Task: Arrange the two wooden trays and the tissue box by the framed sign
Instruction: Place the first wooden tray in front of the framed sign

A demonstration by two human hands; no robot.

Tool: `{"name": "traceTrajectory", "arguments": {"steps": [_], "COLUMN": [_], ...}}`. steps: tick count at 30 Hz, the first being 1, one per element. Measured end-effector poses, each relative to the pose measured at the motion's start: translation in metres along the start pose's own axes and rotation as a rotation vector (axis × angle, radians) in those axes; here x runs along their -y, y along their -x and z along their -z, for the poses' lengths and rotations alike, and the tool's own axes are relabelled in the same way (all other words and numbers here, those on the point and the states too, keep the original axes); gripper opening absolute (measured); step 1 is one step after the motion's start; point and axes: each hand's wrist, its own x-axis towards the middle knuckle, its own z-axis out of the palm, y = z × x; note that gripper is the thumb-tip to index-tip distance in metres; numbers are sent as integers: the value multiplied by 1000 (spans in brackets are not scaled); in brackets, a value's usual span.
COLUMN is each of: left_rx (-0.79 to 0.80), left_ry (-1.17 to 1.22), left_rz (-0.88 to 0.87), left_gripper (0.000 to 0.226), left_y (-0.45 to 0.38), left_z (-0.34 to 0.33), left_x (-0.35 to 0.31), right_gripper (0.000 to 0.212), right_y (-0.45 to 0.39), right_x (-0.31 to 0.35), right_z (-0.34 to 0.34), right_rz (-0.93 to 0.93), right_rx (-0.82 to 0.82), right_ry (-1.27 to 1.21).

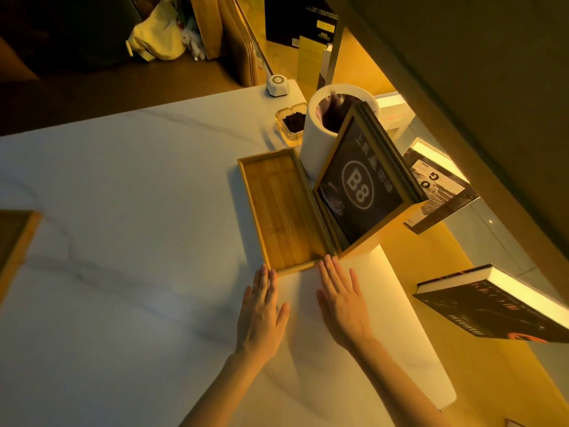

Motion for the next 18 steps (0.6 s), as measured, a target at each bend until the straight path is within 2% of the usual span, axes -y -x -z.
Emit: {"name": "traceTrajectory", "arguments": {"steps": [12, 18], "left_rx": [42, 135], "left_ry": [-5, -7], "left_rz": [10, 31], "left_gripper": [65, 65], "left_y": [1, 0], "left_z": [3, 19], "left_x": [-7, -7], "right_gripper": [57, 36], "right_y": [0, -8], "right_x": [-3, 7], "right_z": [8, 19], "right_rz": [3, 12], "right_rx": [8, -102], "right_ry": [-1, -37]}}
